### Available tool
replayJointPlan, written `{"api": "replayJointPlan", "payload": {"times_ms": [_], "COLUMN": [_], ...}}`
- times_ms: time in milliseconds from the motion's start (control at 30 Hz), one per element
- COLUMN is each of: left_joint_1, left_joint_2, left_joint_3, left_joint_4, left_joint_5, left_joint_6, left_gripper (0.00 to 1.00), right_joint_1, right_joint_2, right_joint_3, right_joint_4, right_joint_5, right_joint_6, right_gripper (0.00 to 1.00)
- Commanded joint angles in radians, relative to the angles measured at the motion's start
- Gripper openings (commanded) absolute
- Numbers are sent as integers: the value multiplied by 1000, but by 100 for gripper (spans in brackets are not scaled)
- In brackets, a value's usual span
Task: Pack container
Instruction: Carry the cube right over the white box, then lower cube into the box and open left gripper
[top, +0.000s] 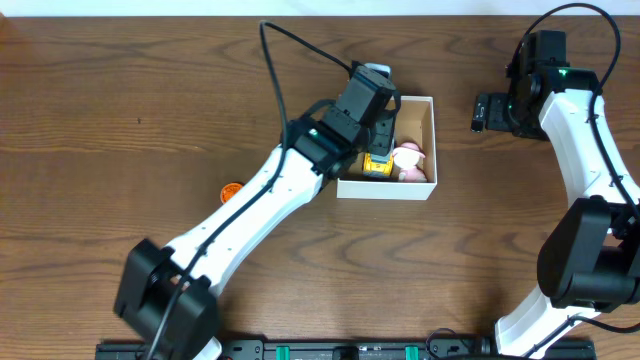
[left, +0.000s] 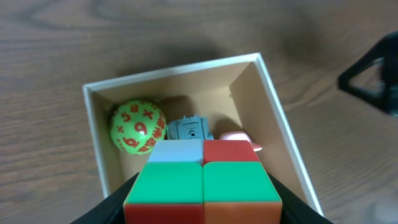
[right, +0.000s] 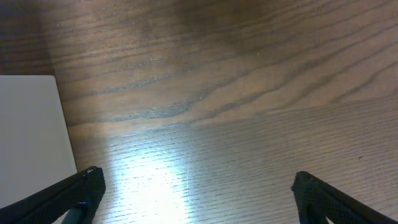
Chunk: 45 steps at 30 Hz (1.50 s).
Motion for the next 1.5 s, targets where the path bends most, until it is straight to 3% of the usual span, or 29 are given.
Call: {"api": "replayJointPlan", "payload": {"times_ms": [0, 433, 800, 1467], "left_joint_1": [-3, -91, -101, -102], "left_joint_2": [60, 116, 155, 197], "left_joint_3": [6, 6, 6, 6], "left_joint_4": [27, 207, 211, 198], "left_joint_5": [-7, -8, -69, -151], "left_joint_6": [-6, -5, -8, -182], "left_gripper": [52, 52, 52, 52], "right_joint_1": [5, 5, 5, 5], "right_joint_2": [-15, -15, -15, -15], "right_joint_3": [-2, -2, -2, -2], "right_joint_4": [0, -1, -1, 0], "right_joint_5": [7, 6, 7, 7], "right_joint_6": [-11, -11, -11, -11], "right_gripper": [99, 99, 99, 99]}}
